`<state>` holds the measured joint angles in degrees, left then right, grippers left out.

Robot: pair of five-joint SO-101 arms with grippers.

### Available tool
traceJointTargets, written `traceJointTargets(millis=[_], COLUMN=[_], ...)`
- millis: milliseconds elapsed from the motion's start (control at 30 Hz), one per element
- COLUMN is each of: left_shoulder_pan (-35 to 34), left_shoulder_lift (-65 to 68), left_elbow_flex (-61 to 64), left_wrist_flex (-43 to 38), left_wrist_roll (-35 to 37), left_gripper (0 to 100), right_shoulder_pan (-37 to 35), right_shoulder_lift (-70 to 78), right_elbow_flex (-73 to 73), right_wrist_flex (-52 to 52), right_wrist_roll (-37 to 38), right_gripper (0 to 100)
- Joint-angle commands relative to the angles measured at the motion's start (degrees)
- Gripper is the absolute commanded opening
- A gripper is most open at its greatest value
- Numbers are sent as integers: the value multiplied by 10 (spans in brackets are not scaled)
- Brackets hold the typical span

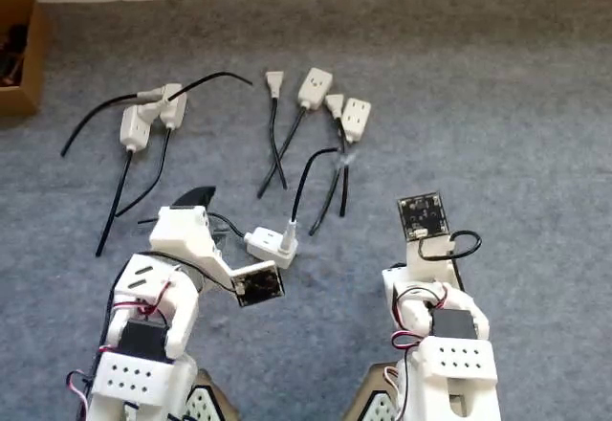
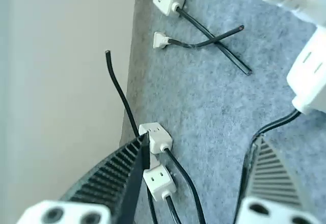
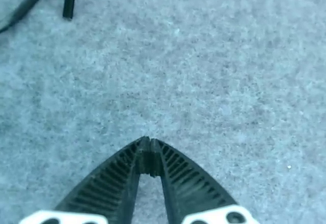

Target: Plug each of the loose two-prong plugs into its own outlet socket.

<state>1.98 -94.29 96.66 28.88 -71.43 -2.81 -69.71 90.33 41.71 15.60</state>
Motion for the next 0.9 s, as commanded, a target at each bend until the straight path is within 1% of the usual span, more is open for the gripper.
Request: traceJointTargets(millis=[0,133,367,467,533,633,700,800,867], left_shoulder_pan=[-23,-31,2,3,4,24,38,44,44], left_shoulder_lift=[-58,-94,-95,-94,-80,-14,55,186,290], left_elbow_flex=[4,-25,-65,-112,-159,-254,-332,-463,-538], left_wrist_flex=[68,155,219,268,319,400,452,522,555], left_wrist_roll=[74,150,270,319,340,375,418,498,527], left_gripper=[295,295,295,295,295,295,295,295,295], right_shoulder_pan=[-4,-5,-5,-5,-5,-5,-5,-5,-5], right_shoulder_lift=[-4,-4,-4,-4,-4,-4,-4,-4,-4], right_elbow_flex=[-8,-8,-8,-8,-8,-8,-8,-8,-8], right_wrist_flex=[5,5,6,6,6,6,6,7,7], right_wrist_roll=[4,3,3,3,3,3,3,3,3], right_gripper=[9,9,9,9,9,9,9,9,9])
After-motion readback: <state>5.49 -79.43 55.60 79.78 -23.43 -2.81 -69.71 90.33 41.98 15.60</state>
